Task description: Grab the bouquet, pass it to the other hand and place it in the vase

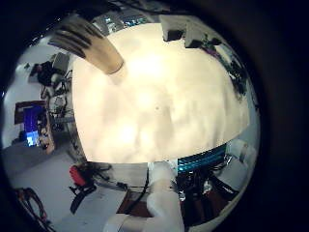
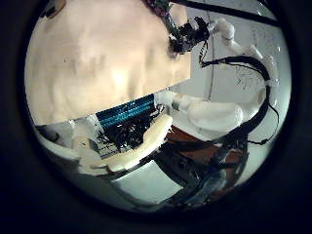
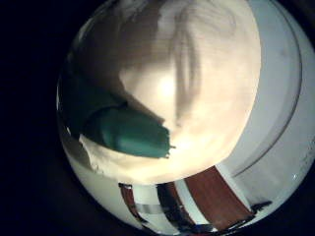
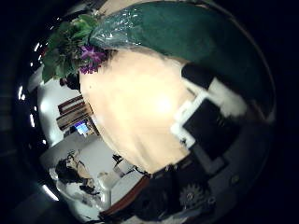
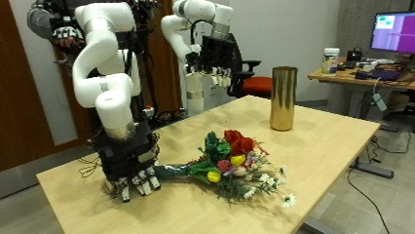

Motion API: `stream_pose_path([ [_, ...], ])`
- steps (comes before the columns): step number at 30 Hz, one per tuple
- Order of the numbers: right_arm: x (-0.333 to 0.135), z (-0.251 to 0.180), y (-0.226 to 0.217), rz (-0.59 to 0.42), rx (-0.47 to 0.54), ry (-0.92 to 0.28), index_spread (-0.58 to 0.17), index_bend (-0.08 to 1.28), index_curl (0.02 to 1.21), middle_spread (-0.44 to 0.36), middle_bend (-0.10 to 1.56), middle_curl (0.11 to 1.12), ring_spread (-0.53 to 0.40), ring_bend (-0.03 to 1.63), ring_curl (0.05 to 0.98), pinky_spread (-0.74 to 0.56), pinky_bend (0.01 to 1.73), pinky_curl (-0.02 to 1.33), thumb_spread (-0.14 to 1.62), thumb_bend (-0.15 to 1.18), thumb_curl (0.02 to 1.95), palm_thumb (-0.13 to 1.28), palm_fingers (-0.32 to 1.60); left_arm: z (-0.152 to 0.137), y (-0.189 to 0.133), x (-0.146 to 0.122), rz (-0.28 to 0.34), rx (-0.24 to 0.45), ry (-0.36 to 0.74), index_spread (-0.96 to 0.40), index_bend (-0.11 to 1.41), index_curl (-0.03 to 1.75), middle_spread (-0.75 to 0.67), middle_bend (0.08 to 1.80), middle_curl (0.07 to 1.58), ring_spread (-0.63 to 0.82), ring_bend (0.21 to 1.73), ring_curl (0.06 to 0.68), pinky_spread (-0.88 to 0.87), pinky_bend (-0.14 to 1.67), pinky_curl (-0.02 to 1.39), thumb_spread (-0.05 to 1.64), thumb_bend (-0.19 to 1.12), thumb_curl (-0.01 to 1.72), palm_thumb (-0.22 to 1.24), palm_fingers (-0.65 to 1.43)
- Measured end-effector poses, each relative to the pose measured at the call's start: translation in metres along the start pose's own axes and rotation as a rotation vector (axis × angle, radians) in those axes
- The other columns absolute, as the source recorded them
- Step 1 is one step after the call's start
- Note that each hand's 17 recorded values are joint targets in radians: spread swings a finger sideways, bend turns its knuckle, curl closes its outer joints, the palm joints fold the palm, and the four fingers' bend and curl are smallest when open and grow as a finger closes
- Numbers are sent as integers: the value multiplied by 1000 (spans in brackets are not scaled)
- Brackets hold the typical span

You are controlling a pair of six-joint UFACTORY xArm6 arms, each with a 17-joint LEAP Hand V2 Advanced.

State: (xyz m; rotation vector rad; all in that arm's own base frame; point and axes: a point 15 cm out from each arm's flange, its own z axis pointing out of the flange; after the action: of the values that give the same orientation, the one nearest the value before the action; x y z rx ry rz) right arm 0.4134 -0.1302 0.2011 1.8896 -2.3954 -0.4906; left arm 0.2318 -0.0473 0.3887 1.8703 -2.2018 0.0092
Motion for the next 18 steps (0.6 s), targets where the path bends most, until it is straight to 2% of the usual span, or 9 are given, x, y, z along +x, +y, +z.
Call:
stream_pose_path([
  [2, -1, 1, 0, -2, 0, 0, -227, 241, 424, -91, 624, 494, -164, 860, 271, -128, 586, 260, 931, -15, 394, 900, 985, 0, 0, 0, 1, 2, 0, -34, 182, 380, 145, 187, 324, 379, 405, 188, 330, 229, 302, 936, -30, 310, 270, 279],
  [3, -1, 0, -1, -2, 2, 1, -265, 277, 456, -131, 662, 521, -206, 891, 295, -255, 689, 293, 929, -15, 397, 917, 1140, 0, 0, 0, 1, 2, 0, -34, 182, 380, 145, 187, 325, 374, 404, 188, 329, 230, 302, 936, -30, 310, 270, 279],
  [4, -1, 0, -2, -2, 9, 2, -278, 290, 475, -145, 674, 534, -220, 902, 310, -300, 725, 311, 928, -16, 397, 923, 1123, -1, 0, 0, 0, 4, 0, -34, 184, 380, 145, 184, 324, 372, 404, 189, 330, 230, 302, 936, -30, 310, 270, 279],
  [5, -1, 0, -4, -2, 18, 3, -292, 343, 510, -157, 733, 561, -237, 937, 332, -331, 778, 338, 932, -7, 402, 941, 1275, -1, 1, 0, 0, 2, 1, -34, 184, 380, 145, 184, 324, 375, 404, 189, 331, 230, 302, 936, -30, 310, 270, 279],
  [6, -1, -1, -5, -2, 26, 4, -312, 384, 539, -173, 777, 585, -252, 975, 354, -371, 826, 359, 936, -11, 406, 951, 1250, -1, 0, 0, -1, 4, 1, -34, 183, 379, 145, 186, 325, 377, 405, 188, 331, 229, 302, 936, -30, 310, 270, 281],
  [12, 2, -6, -17, -1, 103, 7, -374, 608, 693, -200, 948, 686, -272, 1140, 443, -372, 1061, 472, 946, -10, 417, 993, 1270, 0, 0, -1, -6, 3, 2, -34, 182, 378, 145, 184, 325, 380, 404, 187, 332, 230, 303, 937, -30, 307, 272, 282],
  [13, 5, -7, -18, 4, 112, 6, -381, 721, 755, -208, 1019, 726, -265, 1208, 478, -343, 1156, 519, 960, 39, 451, 1092, 1288, 0, 0, -1, -6, 4, 2, -34, 183, 378, 145, 185, 325, 376, 406, 187, 329, 228, 302, 937, -30, 306, 272, 281],
  [14, 8, -9, -18, 11, 118, 5, -381, 808, 817, -210, 1085, 763, -257, 1269, 512, -315, 1233, 568, 968, 46, 474, 1135, 1221, 0, 0, -1, -6, 5, 2, -34, 184, 378, 145, 186, 325, 373, 403, 188, 327, 228, 302, 937, -30, 306, 272, 281],
  [18, 22, -19, -17, 36, 141, 0, -368, 905, 912, -203, 1186, 813, -238, 1362, 568, -263, 1319, 650, 969, 55, 528, 1205, 1140, 0, -1, -2, -10, 5, 3, -34, 183, 376, 145, 185, 324, 375, 417, 189, 322, 227, 303, 935, -29, 309, 278, 283],
])
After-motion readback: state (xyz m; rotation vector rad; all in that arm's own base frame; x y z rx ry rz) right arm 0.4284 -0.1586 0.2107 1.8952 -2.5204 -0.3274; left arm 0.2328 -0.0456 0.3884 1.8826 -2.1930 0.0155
